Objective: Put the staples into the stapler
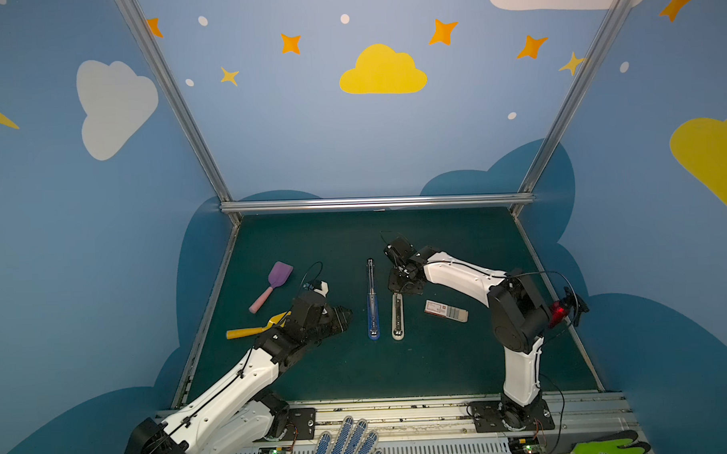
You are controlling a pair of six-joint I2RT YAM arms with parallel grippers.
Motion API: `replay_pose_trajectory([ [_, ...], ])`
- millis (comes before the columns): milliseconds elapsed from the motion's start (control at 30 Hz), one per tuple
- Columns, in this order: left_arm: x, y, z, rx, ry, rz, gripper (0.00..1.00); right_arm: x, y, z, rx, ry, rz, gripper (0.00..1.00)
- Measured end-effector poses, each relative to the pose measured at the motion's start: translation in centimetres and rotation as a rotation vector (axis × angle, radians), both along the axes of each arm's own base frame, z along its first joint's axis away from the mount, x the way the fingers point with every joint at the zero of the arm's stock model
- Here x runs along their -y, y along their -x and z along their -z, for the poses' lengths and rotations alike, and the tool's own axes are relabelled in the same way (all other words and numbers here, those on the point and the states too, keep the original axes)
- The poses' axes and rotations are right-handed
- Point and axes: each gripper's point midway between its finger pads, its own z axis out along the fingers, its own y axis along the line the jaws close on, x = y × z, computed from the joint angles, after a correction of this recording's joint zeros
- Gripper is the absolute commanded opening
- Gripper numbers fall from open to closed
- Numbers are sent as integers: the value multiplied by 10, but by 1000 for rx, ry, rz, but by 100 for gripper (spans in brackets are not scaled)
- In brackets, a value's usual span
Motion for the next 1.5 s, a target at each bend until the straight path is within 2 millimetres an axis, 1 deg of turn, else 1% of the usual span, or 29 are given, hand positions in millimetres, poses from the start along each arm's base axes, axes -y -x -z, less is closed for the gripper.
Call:
replay_pose_trajectory([
  [233, 6, 1, 1, -2, 7, 21, 46, 1, -1, 1, 18, 22, 13, 17],
  [500, 6, 1, 1, -1, 7, 20, 46, -5, -2, 7, 28, 52, -2, 17],
  [833, 6, 1, 1, -1, 7, 21, 47, -2, -5, 8, 45, 92, -18, 16],
  [1500, 7, 0, 1, 1, 8, 20, 46, -6, -6, 14, 50, 122, -47, 16],
])
